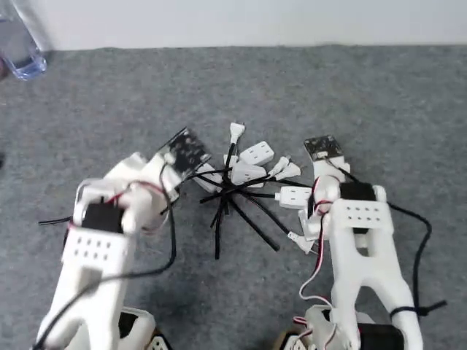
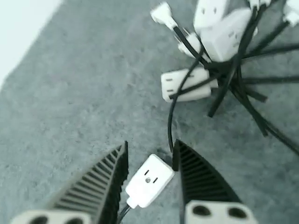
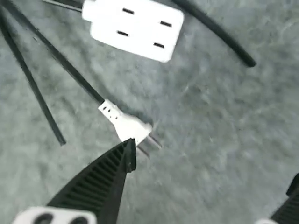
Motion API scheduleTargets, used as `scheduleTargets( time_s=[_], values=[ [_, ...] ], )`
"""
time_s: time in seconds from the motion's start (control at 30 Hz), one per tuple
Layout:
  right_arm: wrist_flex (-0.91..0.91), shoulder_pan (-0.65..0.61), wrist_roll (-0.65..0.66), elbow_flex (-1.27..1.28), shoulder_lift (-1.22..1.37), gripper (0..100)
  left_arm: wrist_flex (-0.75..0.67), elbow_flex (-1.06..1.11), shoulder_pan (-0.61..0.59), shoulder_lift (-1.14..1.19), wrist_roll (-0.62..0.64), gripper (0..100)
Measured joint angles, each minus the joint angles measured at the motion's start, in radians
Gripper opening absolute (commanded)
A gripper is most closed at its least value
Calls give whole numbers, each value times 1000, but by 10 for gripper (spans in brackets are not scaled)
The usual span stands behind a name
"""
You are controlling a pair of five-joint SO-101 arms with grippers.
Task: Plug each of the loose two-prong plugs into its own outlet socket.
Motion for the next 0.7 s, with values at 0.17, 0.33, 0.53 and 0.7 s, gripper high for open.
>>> scheduleTargets(
  time_s=[0.17, 0.33, 0.53, 0.7],
  values=[
    [-129, 25, -6, 89, 0, 479, 72, -132, 54, 256, -81, 148],
    [-258, 114, -6, 126, 0, 479, 20, -149, 164, 347, -97, 148],
    [-308, 206, -41, 126, 0, 479, -157, -84, 313, 356, -97, 148],
    [-316, 301, -112, 126, -2, 479, -417, 6, 321, 359, 26, 152]
  ],
)
